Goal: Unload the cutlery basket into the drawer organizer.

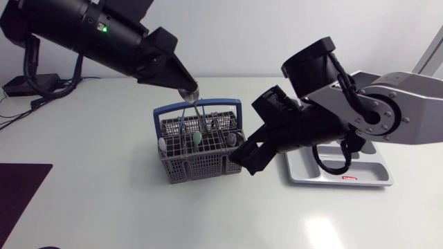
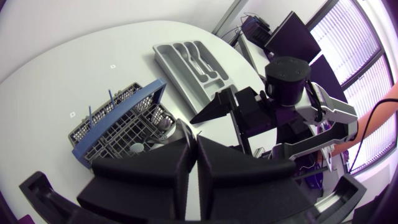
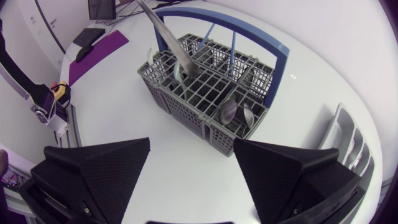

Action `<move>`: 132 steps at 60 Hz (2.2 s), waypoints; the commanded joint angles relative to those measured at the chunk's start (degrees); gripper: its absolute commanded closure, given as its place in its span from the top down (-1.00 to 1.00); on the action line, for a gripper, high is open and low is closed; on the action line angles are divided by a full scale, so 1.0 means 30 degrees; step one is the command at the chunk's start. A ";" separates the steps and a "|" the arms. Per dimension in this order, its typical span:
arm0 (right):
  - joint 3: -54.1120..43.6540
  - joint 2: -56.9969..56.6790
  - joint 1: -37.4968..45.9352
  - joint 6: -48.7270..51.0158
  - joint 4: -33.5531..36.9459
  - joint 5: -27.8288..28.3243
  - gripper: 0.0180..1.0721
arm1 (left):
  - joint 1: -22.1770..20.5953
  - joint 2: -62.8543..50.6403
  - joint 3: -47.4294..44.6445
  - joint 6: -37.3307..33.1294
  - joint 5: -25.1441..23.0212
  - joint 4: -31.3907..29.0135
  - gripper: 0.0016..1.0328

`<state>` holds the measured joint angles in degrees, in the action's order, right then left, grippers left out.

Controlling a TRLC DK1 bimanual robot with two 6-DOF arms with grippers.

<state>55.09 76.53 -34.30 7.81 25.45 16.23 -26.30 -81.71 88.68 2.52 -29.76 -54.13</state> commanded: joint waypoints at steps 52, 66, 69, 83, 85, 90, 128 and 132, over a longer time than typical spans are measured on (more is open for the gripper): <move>-0.1781 -0.6351 0.1767 0.7327 0.1858 0.3643 0.91 | -0.2833 -0.0243 0.2401 -0.8429 -0.2913 -0.3695 -0.93; -0.2426 -0.6702 0.2558 0.8821 0.2326 0.5665 0.91 | -0.4474 -0.1239 0.2372 -0.9982 -0.3293 -0.4252 -0.93; -0.2485 -0.6644 0.2529 0.9173 0.2502 0.6045 0.91 | -0.4679 -0.1474 0.2401 -1.0304 -0.3293 -0.4311 -0.93; -0.2631 -0.6438 0.2265 1.0286 0.2971 0.6866 0.72 | -0.5499 -0.2616 0.3192 -1.1623 -0.3792 -0.5336 -0.93; -0.2690 -0.6351 0.2236 1.0403 0.3000 0.6954 0.72 | -0.5529 -0.2733 0.3339 -1.1623 -0.3792 -0.5365 -0.93; -0.2836 -0.6292 0.2118 1.0667 0.3030 0.7100 0.58 | -0.5587 -0.2968 0.3661 -1.1623 -0.4114 -0.5570 -0.93; -0.3393 -0.5296 0.1708 1.0784 0.2326 0.7276 -0.58 | -0.5206 -0.3290 0.4013 -1.1828 -0.4202 -0.5981 -0.93; -0.3393 -0.5296 0.1650 1.0667 0.2268 0.7276 -0.59 | -0.5118 -0.3290 0.4013 -1.1945 -0.4319 -0.6039 -0.93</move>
<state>45.74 59.83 -28.58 40.32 32.47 37.50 -42.44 -90.83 99.07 -31.44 -41.78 -72.16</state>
